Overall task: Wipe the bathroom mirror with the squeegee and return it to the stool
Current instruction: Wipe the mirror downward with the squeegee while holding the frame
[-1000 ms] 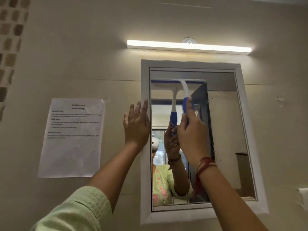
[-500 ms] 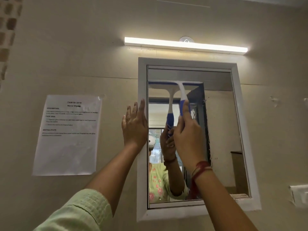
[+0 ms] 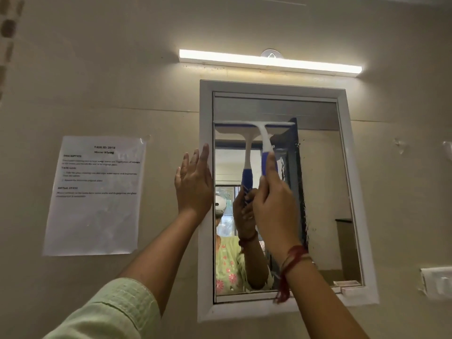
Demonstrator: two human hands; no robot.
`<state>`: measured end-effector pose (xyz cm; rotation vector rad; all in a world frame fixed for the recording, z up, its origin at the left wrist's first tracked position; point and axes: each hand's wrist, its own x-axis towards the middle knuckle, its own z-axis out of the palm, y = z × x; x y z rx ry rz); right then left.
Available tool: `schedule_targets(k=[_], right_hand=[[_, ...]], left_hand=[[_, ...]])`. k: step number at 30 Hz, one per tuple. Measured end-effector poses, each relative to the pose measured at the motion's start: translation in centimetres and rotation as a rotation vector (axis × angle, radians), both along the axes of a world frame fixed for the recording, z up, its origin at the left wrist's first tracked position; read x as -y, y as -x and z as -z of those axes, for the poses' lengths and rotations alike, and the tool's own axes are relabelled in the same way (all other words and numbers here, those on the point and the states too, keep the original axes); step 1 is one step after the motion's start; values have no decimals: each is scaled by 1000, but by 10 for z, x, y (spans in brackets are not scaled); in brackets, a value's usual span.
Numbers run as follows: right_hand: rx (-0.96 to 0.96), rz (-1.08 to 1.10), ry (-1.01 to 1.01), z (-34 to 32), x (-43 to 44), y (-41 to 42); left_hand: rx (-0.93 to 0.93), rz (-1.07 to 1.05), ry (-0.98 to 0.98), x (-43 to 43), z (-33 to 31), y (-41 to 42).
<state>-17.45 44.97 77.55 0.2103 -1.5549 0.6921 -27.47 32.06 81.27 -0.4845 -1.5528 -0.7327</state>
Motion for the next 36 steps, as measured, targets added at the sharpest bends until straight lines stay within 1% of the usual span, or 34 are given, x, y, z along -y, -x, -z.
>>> schedule_targets(k=[4,6,11,13,18,20,24,26,32,34,36], right_hand=[[-5,-8,-19,-29,1,-3],[14,0,-13,-20,0,-2],[30,-27,-1,30,4,-2],[5,-25,4,30,5,-2],[-12,-33,2,-4,1,-2],[3,-39,3,3,0,-1],[26,-40,-14,48,2,2],[17,-25,-20,59,3,2],[7,-44,0,25,1,0],[22,-39,-3,29,2,0],[41,-40,-16,47,2,0]], left_hand=[[4,13,-14,0,0,-1],[-1,22,-7,0,0,0],[-1,30,-4,1,1,1],[-13,42,-14,0,2,1],[-49,110,-79,0,4,-1],[-48,108,-79,0,5,-1],[-68,70,-67,0,4,-1],[-89,49,-58,1,4,-1],[-116,39,-51,0,5,0],[-115,47,-54,1,5,0],[-107,59,-52,2,5,-1]])
